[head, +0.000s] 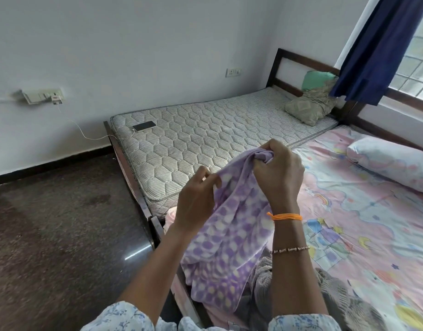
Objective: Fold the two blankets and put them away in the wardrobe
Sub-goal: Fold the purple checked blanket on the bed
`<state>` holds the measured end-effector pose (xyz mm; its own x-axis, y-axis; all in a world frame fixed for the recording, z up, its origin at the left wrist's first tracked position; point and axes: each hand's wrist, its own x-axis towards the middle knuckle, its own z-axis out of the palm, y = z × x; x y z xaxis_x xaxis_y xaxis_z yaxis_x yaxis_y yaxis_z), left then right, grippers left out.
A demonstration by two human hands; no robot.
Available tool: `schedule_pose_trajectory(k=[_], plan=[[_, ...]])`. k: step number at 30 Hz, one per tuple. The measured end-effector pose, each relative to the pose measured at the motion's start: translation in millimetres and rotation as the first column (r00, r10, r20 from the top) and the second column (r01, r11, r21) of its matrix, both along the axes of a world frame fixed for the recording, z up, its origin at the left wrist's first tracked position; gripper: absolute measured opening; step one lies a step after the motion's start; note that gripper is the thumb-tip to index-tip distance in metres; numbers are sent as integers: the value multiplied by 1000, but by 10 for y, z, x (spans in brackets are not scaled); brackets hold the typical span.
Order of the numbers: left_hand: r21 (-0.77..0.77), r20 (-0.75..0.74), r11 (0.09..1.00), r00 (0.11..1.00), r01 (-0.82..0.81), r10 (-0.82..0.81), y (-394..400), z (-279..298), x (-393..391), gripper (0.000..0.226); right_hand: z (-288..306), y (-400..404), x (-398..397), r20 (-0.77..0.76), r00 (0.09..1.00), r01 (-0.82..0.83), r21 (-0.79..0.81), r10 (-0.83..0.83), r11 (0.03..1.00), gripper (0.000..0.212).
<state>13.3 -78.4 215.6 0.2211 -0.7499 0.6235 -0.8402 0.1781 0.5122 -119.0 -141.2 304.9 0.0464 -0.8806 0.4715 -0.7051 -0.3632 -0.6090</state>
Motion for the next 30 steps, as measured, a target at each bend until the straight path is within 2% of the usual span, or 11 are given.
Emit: schedule_pose_trajectory(k=[2,6,10,13,17,19,21,23,25,27,30], plan=[[50,-10,998,999,-44,44,-7,-34,-12,21,-9,9,20,-14,1000,-6,22,6,1000,11],[108,-42,990,996,87,-83,28,-145,-113,17,-25,-2,45,-12,1000,-8,36,8,999,12],[114,-8,988,994,108,-107,16,-281,-141,21,-31,-20,33,-10,999,38,63,-37,997,11],[80,-55,989,991,127,-123,0,-286,-16,14,-29,-54,-39,1,996,94,78,-95,992,9],[46,-104,987,983,155,-150,20,-215,185,15,-66,-133,-176,8,992,122,126,-124,985,11],[70,-189,988,974,141,-126,29,-188,248,17,-94,-165,-204,-4,993,115,138,-116,984,10],[80,-265,991,961,107,-82,28,-152,276,5,-121,-191,-208,-62,992,115,132,-108,985,11],[62,-263,998,965,11,6,14,-78,282,11,-145,-201,-190,-121,989,104,130,-88,986,12],[48,-266,996,960,-72,82,-9,32,275,17,-153,-194,-142,-139,990,43,108,-28,993,12],[42,-282,995,954,-94,102,-36,144,237,22,-142,-149,-48,-162,982,-88,72,98,994,19],[-4,-301,999,953,-44,41,-75,260,124,23,-131,-14,163,-277,868,-386,145,412,911,38]])
